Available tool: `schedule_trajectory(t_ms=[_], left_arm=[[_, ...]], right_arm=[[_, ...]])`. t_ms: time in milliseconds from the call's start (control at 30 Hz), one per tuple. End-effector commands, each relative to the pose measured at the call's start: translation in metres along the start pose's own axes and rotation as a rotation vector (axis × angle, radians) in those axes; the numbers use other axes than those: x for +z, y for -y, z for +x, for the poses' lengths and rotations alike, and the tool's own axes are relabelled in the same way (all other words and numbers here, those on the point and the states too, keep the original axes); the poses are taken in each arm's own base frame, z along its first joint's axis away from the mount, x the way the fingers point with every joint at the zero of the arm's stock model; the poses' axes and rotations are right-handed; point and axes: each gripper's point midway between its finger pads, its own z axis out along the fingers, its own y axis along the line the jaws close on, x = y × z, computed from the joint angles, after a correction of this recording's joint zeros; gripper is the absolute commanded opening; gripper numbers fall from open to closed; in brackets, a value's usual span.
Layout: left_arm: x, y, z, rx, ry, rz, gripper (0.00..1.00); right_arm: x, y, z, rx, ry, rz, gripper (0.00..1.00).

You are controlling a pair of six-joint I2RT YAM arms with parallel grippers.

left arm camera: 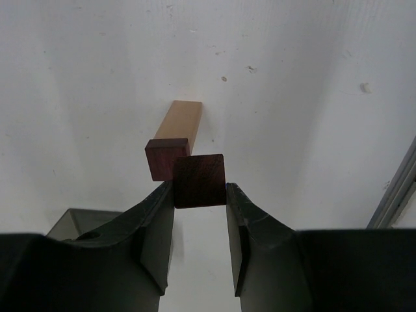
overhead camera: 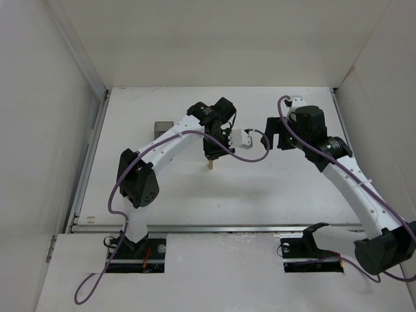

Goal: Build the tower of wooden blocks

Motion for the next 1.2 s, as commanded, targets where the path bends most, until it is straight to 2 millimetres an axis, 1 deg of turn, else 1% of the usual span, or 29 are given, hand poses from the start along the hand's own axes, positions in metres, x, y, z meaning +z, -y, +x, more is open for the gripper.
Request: schedule_trajectory(t_ms=[0, 33, 67, 100, 133, 167, 200, 233, 300, 333, 367, 400, 433, 467, 533, 567, 600, 633, 667, 733, 833, 867, 900, 1000, 1067, 1100, 1133, 1167], left_arm=[[-0.004, -0.005, 0.003, -0.020, -0.035, -0.024, 0.00], [-0.004, -0.005, 0.003, -0.030, -0.035, -0.024, 0.00], [-0.007, -0.008, 0.002, -0.029, -0.034, -0.040, 0.00], [-0.004, -0.008, 0.003, -0.041, -0.040, -0.034, 0.00], [-0.006, -0.010, 0.000, -0.039, -0.032, -0.041, 0.00], [-0.003, -0.011, 0.003, -0.040, -0.047, -0.044, 0.00], [-0.006, -0.014, 0.002, -0.039, -0.048, -0.060, 0.00], [-0.002, -0.016, 0.004, -0.040, -0.062, -0.060, 0.00], [-0.006, -0.020, 0.004, -0.039, -0.069, -0.082, 0.00], [-0.008, -0.022, 0.002, -0.024, -0.063, -0.088, 0.00], [-0.008, -0.023, 0.003, -0.024, -0.070, -0.095, 0.00], [-0.008, -0.023, 0.003, -0.013, -0.070, -0.095, 0.00], [-0.005, -0.019, 0.003, -0.006, -0.078, -0.083, 0.00], [-0.010, -0.019, 0.002, 0.006, -0.070, -0.091, 0.00], [-0.005, -0.017, 0.009, 0.015, -0.096, -0.082, 0.00], [-0.009, -0.017, 0.008, 0.017, -0.088, -0.090, 0.00], [-0.006, -0.015, 0.011, 0.027, -0.100, -0.079, 0.00], [-0.009, -0.014, 0.008, 0.039, -0.082, -0.075, 0.00], [-0.009, -0.014, 0.008, 0.039, -0.082, -0.075, 0.00], [-0.006, -0.010, 0.008, 0.038, -0.073, -0.053, 0.00], [-0.006, -0.009, 0.007, 0.038, -0.066, -0.047, 0.00], [-0.002, -0.010, 0.009, 0.028, -0.067, -0.037, 0.00], [-0.002, -0.010, 0.009, 0.028, -0.067, -0.037, 0.00], [-0.001, -0.011, 0.014, 0.018, -0.074, -0.033, 0.00], [-0.001, -0.011, 0.014, 0.018, -0.074, -0.033, 0.00], [-0.001, -0.011, 0.014, 0.018, -0.074, -0.033, 0.00], [-0.001, -0.011, 0.014, 0.018, -0.074, -0.033, 0.00], [-0.002, -0.012, 0.015, 0.018, -0.081, -0.039, 0.00]], right_arm=[[-0.007, 0.002, -0.007, -0.019, 0.032, -0.017, 0.93], [-0.007, 0.005, -0.007, -0.024, 0.034, -0.009, 0.93], [-0.008, 0.004, -0.005, -0.033, 0.023, -0.017, 0.93], [-0.008, 0.008, -0.006, -0.028, 0.024, -0.009, 0.93], [-0.008, 0.009, -0.006, -0.032, 0.024, -0.015, 0.93], [-0.008, 0.009, -0.006, -0.032, 0.024, -0.015, 0.93], [-0.008, 0.011, -0.006, -0.026, 0.024, -0.015, 0.93], [-0.008, 0.009, -0.006, -0.026, 0.022, -0.024, 0.93], [-0.008, 0.007, -0.006, -0.026, 0.020, -0.033, 0.93], [-0.005, 0.006, -0.006, -0.026, 0.017, -0.043, 0.93], [-0.002, 0.008, -0.005, -0.030, 0.008, -0.043, 0.93], [-0.004, 0.005, -0.008, -0.031, 0.015, -0.055, 0.93], [-0.004, 0.005, -0.008, -0.031, 0.015, -0.055, 0.93], [-0.004, 0.005, -0.008, -0.031, 0.015, -0.055, 0.93], [-0.001, 0.004, -0.006, -0.039, 0.004, -0.066, 0.93], [-0.001, 0.004, -0.006, -0.039, 0.004, -0.066, 0.93], [-0.001, 0.004, -0.006, -0.039, 0.004, -0.066, 0.93], [0.001, 0.006, -0.004, -0.038, -0.003, -0.055, 0.93], [0.002, 0.010, -0.005, -0.042, -0.001, -0.048, 0.93], [0.002, 0.010, -0.005, -0.042, -0.001, -0.048, 0.93], [0.001, 0.008, -0.005, -0.042, -0.002, -0.057, 0.93], [-0.002, 0.008, -0.007, -0.043, 0.008, -0.059, 0.93], [0.000, 0.008, -0.003, -0.042, -0.001, -0.057, 0.93], [-0.003, 0.008, -0.005, -0.043, 0.008, -0.059, 0.93], [-0.003, 0.008, -0.005, -0.043, 0.008, -0.059, 0.93], [-0.003, 0.011, -0.006, -0.038, 0.010, -0.051, 0.93], [-0.006, 0.010, -0.007, -0.040, 0.020, -0.053, 0.93], [-0.005, 0.011, -0.003, -0.038, 0.010, -0.051, 0.93]])
